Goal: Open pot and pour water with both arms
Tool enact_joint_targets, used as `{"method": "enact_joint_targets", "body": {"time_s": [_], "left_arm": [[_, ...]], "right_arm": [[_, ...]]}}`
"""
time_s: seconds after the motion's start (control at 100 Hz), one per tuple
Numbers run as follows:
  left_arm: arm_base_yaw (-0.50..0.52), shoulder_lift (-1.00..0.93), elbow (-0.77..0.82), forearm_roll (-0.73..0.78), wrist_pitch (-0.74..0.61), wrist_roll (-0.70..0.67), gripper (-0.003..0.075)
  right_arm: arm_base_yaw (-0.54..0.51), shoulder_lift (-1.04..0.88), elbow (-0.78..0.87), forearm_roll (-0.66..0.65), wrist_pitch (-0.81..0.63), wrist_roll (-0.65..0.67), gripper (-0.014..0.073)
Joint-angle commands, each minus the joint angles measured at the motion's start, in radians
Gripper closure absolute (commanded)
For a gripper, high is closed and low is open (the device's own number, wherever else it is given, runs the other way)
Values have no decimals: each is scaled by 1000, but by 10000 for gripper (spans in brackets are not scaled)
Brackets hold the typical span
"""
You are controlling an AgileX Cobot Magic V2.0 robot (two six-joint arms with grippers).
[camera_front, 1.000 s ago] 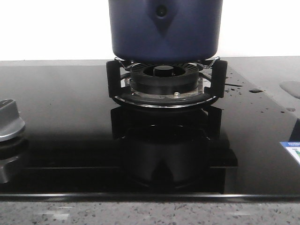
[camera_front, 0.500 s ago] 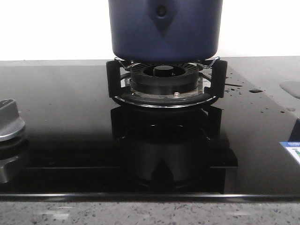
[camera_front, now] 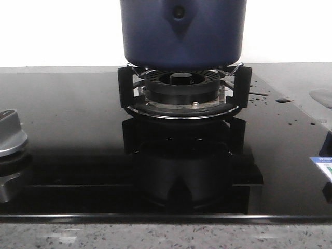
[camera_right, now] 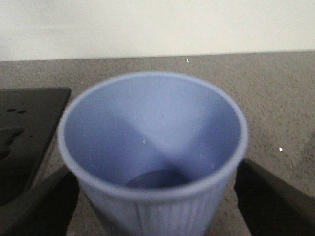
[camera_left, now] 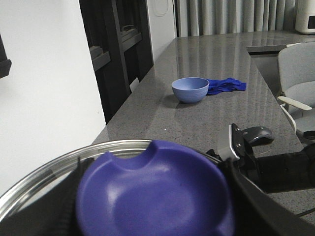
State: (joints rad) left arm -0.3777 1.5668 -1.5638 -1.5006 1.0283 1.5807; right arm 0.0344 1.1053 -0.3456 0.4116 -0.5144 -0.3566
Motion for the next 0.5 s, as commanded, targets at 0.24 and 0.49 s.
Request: {"method": "enact_joint_targets", "body": {"time_s": [0.24, 0.49], "left_arm": [[-6, -52, -37, -95, -3, -11, 448], [-6, -52, -37, -95, -3, -11, 448]], "right_arm": [[-2, 71, -85, -34, -125, 72, 8], [-2, 120, -85, -36, -126, 96, 71]]}}
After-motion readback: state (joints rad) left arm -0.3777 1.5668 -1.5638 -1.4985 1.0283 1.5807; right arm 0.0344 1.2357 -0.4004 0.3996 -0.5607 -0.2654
